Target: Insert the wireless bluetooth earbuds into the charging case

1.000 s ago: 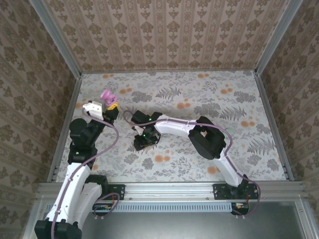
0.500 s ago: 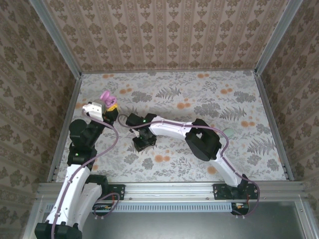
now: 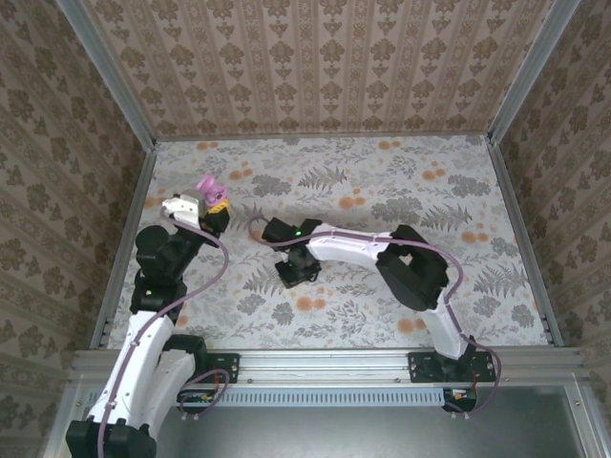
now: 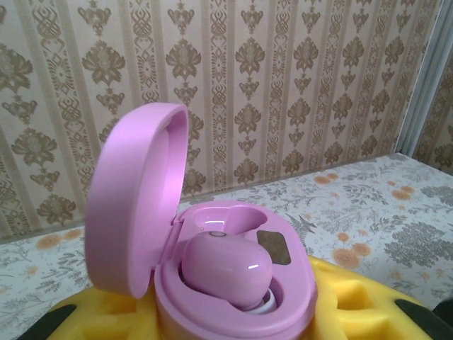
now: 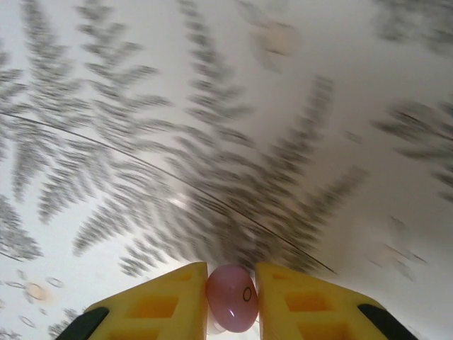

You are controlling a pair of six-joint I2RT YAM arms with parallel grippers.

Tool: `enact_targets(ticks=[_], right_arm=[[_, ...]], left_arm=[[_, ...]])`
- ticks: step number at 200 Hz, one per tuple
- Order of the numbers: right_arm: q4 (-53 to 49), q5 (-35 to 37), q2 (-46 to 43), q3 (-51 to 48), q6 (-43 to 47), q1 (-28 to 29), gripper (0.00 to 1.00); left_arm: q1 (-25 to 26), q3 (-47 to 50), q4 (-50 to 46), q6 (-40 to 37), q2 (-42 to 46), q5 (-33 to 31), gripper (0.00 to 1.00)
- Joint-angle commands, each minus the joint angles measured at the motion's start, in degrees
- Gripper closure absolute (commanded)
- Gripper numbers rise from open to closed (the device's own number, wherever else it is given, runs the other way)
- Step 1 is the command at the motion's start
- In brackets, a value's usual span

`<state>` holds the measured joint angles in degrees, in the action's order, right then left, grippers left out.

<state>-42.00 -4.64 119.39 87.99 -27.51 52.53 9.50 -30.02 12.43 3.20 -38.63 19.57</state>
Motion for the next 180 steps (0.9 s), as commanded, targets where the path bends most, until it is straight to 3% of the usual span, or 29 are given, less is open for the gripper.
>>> enact_targets(ticks=[1, 79, 116, 180], right_arm=[[3.34, 1.77, -8.33, -6.7, -4.37, -3.37, 0.75], [7.99, 2.11, -24.87, -31.55, -12.19, -16.92, 0.74], [9.54, 0.15, -25.02, -34.58, -12.96, -19.61, 0.74], [11.05, -3.54, -23.81, -35.56, -12.44, -20.96, 0.69]], left_arm=[[1.76, -1.56, 2.94, 0.22, -1.6, 1.88, 0.73], [16.15, -5.4, 11.23, -1.75, -17.09, -0.5, 0.73], [21.53, -7.26, 13.92, -1.8, -22.66, -1.25, 0.73], [23.55, -8.21, 15.47, -1.17, -25.6, -1.29, 0.73]])
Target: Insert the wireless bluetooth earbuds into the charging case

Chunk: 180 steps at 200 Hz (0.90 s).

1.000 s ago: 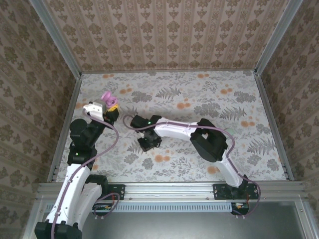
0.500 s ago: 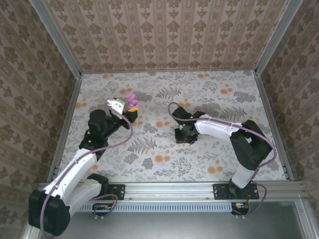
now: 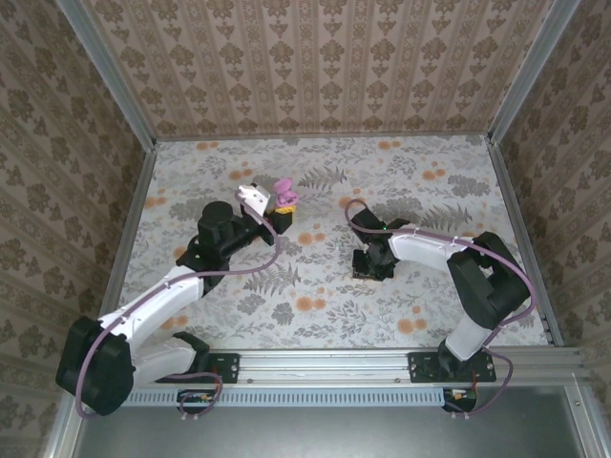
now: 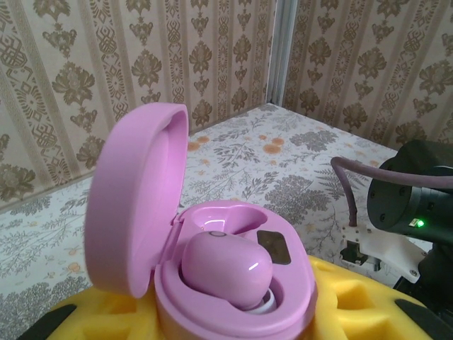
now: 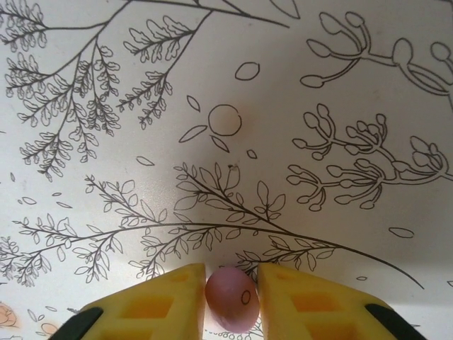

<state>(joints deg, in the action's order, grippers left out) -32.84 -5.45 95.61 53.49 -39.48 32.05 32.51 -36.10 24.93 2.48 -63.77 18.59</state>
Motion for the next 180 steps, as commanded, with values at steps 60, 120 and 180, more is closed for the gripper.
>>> enact_targets(ticks=[60, 120, 180], right_arm=[[1.92, -5.53, -1.52, -1.7, 1.34, -1.03, 0.68], [4.01, -6.5, -1.4, -1.9, 1.6, -1.12, 0.71], [5.34, -7.12, -0.27, -1.43, 0.63, -1.29, 0.7]], left_arm=[[0.8, -2.93, 3.2, -0.38, -1.79, 0.0, 0.73], [1.28, -3.47, 3.37, -0.21, -2.5, -0.13, 0.73], [1.41, -3.45, 3.16, -0.23, -2.55, -0.39, 0.73]])
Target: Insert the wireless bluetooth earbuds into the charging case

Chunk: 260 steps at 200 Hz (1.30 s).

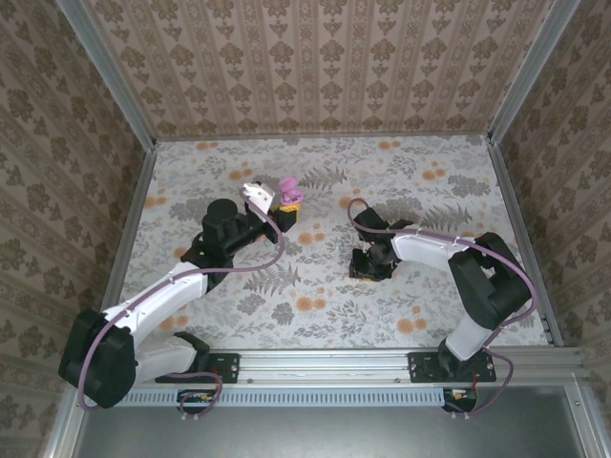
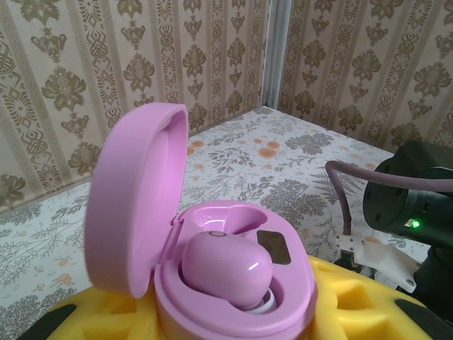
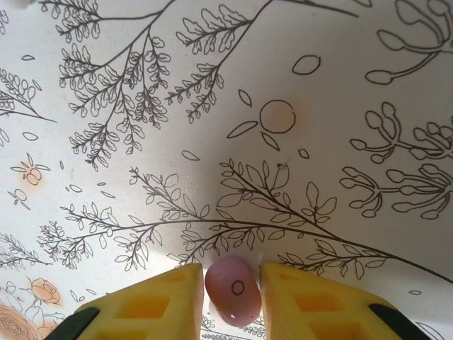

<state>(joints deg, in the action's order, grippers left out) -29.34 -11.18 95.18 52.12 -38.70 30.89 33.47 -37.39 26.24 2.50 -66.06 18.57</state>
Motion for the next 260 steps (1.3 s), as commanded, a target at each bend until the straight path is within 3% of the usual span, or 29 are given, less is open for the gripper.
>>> enact_targets(ticks=[1, 128, 260], right_arm=[[1.84, -1.39, 0.18, -0.07, -0.15, -0.13, 0.7], [1.02, -0.16, 1.49, 1.75, -0.08, -0.13, 0.75], [-7.98, 6.64, -22.35, 6.82, 2.51, -0.57, 0.76]], left_arm=[[0.41, -2.21, 1.87, -0.28, -0.23, -0.37, 0.73], [0.54, -2.57, 1.32, -0.57, -0.87, -0.33, 0.73], [3.63, -4.71, 1.81, -2.59, -8.53, 5.21, 0.73]])
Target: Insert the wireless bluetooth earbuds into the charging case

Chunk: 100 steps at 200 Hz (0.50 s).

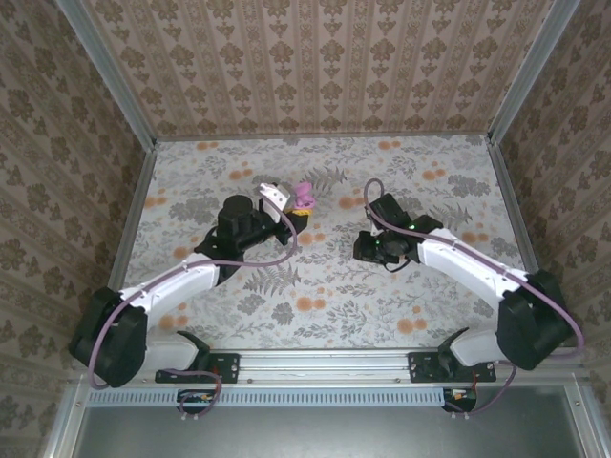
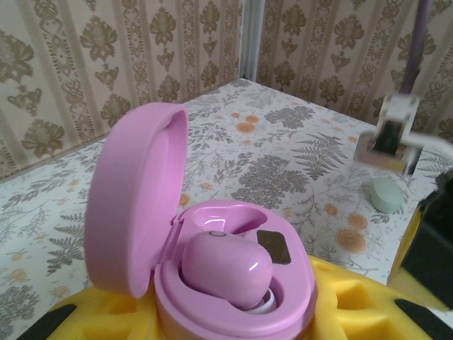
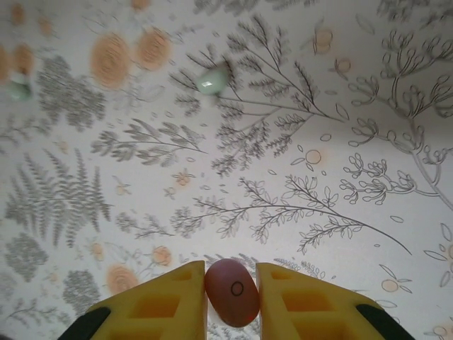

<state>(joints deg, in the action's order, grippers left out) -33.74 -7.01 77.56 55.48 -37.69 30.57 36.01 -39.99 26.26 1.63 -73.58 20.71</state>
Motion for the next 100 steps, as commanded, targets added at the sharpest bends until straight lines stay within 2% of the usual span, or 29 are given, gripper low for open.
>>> enact_targets(ticks=[1, 49, 100], right_arm=[[-3.65, 2.49, -4.94, 3.56, 1.54, -0.24, 0.76], [-3.98, 0.31, -9.37, 9.61, 2.41, -0.32, 0.76], [-0.79, -3.57, -8.78, 13.62, 2.47, -0.28, 0.75]], left_arm=[[1.13, -2.11, 1.83, -1.76, -1.07, 3.09, 0.73], [2.35, -2.71, 2.13, -4.39, -2.22, 6.5, 0.73], [2.83, -5.03, 0.55, -5.06, -3.88, 10.11, 0.73]])
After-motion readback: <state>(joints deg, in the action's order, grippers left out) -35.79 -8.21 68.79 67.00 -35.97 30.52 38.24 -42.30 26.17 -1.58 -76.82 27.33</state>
